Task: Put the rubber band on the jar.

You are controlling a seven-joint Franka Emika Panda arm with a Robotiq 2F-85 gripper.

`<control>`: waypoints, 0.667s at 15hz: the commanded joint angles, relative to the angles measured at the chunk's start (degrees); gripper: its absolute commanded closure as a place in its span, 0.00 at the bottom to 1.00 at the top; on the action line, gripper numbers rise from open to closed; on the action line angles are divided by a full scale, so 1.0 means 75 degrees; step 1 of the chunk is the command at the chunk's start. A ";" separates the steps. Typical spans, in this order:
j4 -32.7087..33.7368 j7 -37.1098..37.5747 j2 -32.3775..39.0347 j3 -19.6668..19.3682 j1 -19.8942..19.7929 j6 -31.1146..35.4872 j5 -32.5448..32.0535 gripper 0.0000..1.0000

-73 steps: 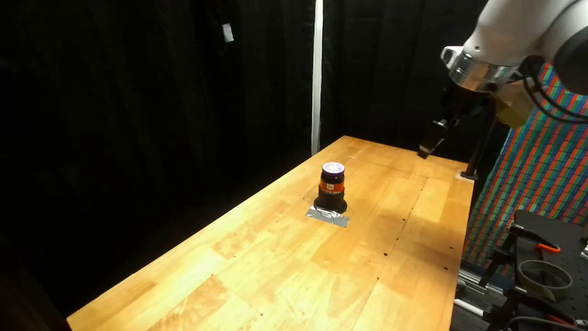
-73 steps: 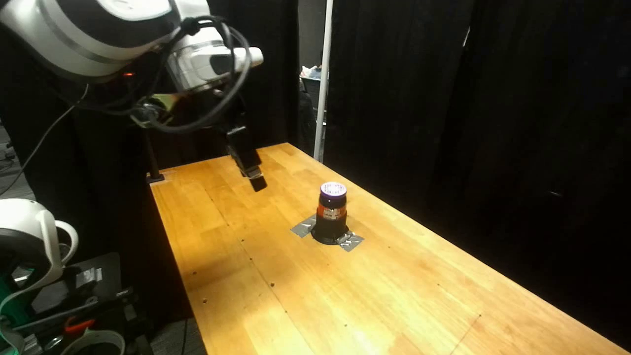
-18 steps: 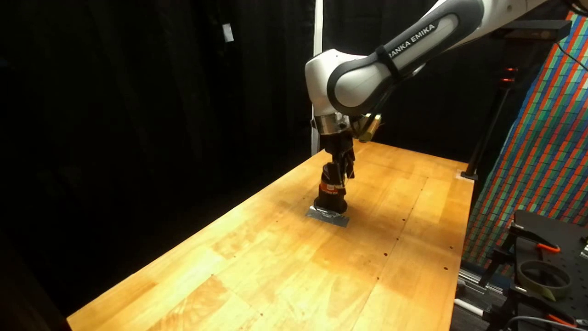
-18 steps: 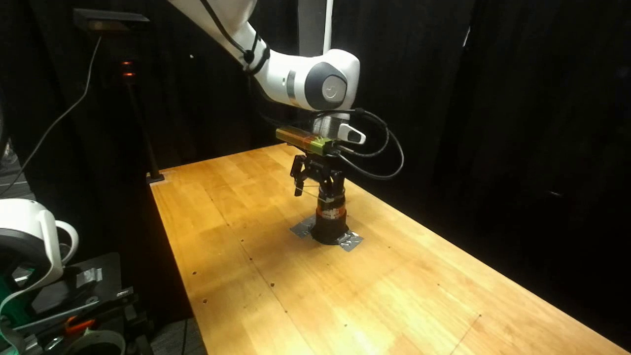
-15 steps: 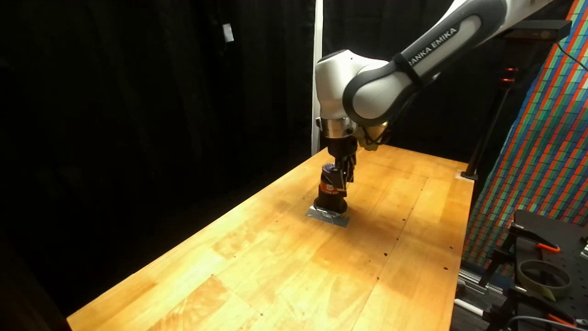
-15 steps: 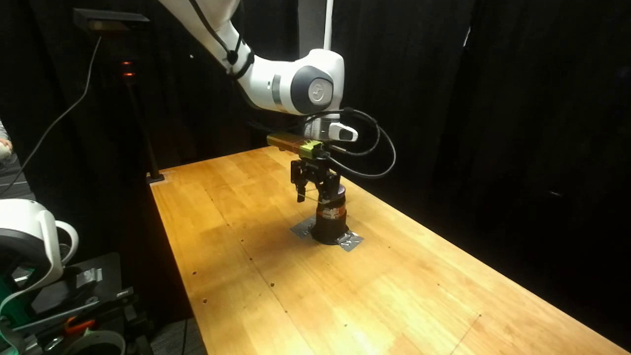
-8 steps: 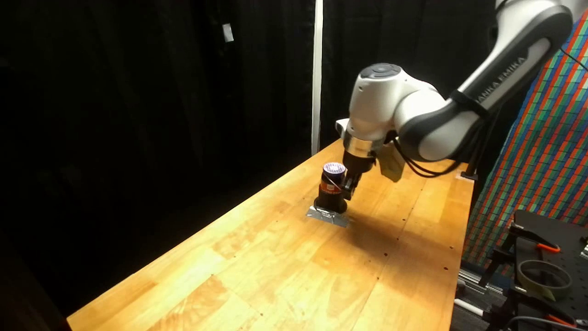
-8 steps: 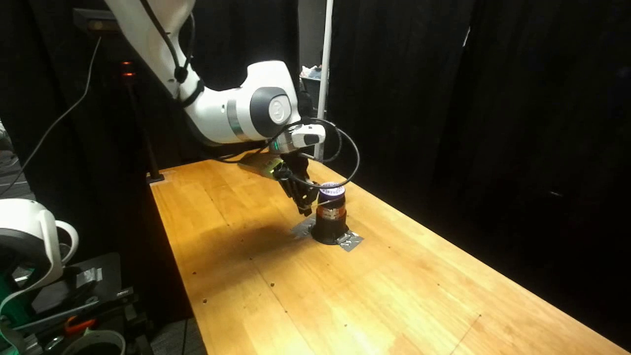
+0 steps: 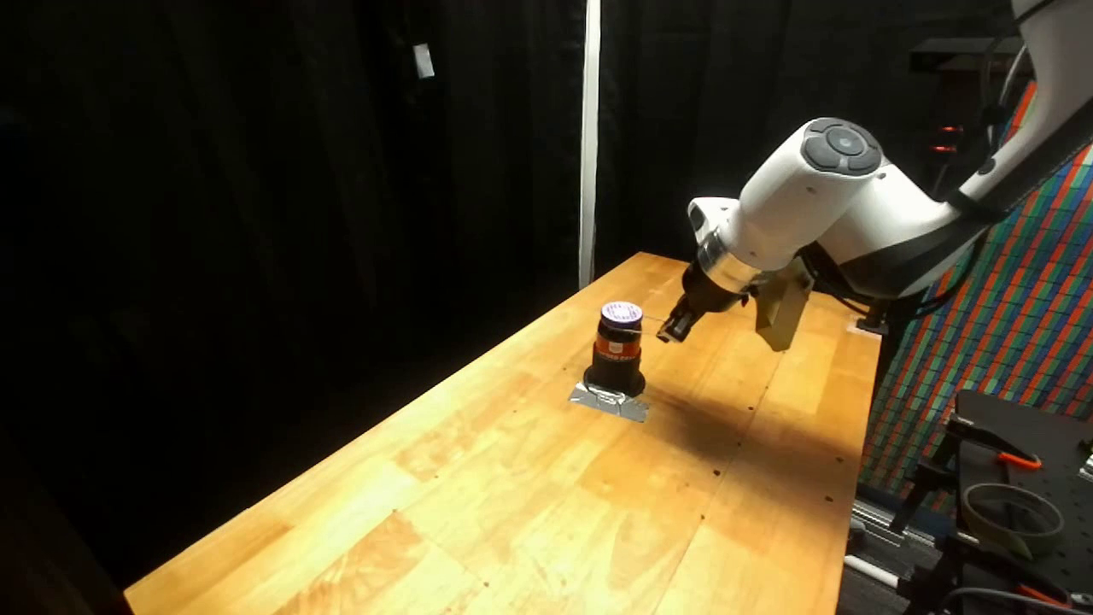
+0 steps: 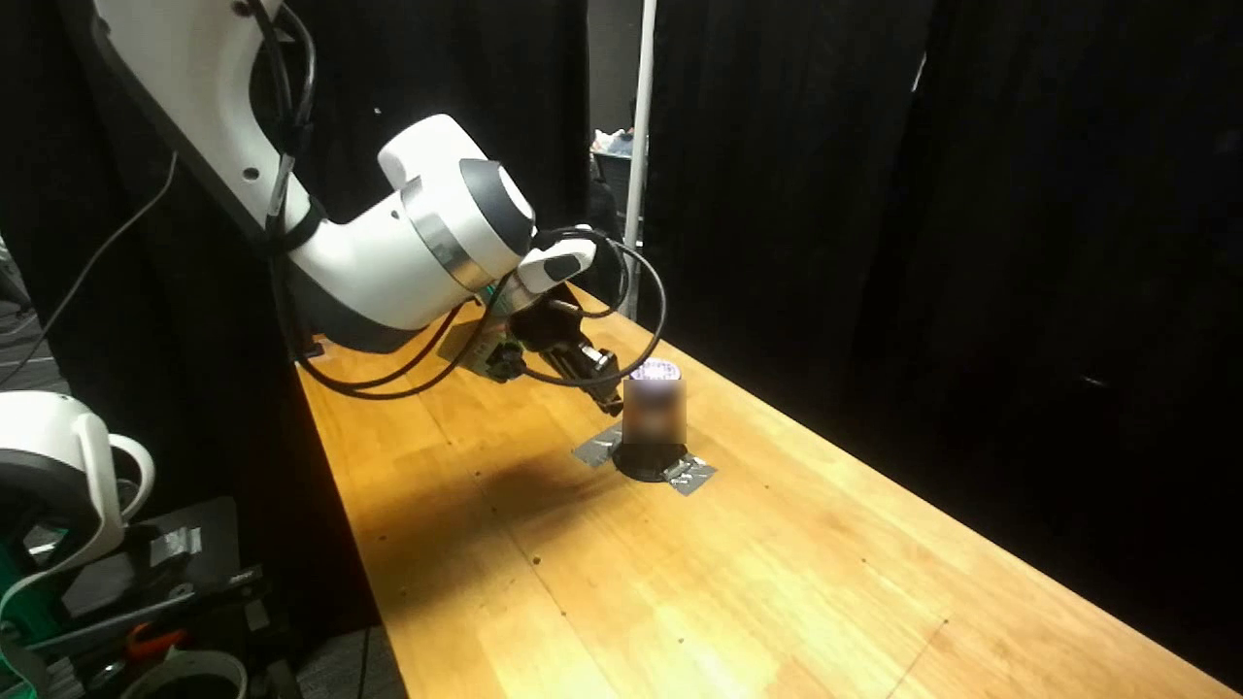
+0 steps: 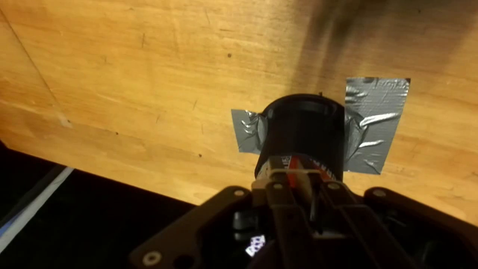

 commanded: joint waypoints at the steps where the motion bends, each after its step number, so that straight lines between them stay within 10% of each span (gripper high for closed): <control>1: -0.0176 0.2086 0.0202 -0.1641 0.1582 0.0760 -0.1546 0.84; 10: 0.0334 0.7072 0.0620 -0.4022 0.5116 0.0161 -0.4620 0.84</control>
